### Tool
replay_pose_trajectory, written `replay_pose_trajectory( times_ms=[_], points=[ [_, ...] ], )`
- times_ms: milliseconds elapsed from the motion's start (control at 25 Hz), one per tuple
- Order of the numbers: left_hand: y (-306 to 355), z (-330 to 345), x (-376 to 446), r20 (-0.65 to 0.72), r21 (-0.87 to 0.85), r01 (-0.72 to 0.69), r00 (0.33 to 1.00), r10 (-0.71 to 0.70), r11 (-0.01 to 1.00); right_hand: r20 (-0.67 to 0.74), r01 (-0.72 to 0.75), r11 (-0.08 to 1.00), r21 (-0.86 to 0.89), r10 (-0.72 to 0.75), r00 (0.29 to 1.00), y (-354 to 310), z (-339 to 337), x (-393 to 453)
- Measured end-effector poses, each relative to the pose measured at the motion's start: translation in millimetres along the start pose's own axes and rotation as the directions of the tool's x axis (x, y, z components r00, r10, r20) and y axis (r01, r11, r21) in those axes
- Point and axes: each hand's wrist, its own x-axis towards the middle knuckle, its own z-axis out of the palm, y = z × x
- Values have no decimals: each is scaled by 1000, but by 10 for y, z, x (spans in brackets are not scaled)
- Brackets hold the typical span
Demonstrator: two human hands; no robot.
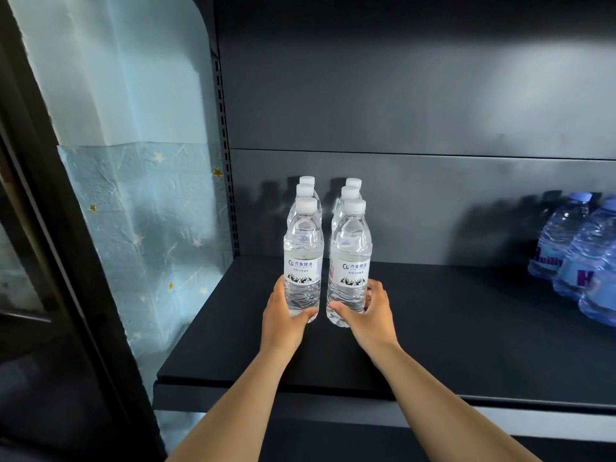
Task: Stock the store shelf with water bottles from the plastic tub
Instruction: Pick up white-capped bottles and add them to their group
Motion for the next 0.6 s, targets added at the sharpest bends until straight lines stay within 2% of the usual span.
replay_pose_trajectory(
  times_ms=[600],
  points=[
    [116,-25,-60,-8,-51,-10,1000,9,999,-40,60,998,-34,-61,997,-30,13,-19]
  ],
)
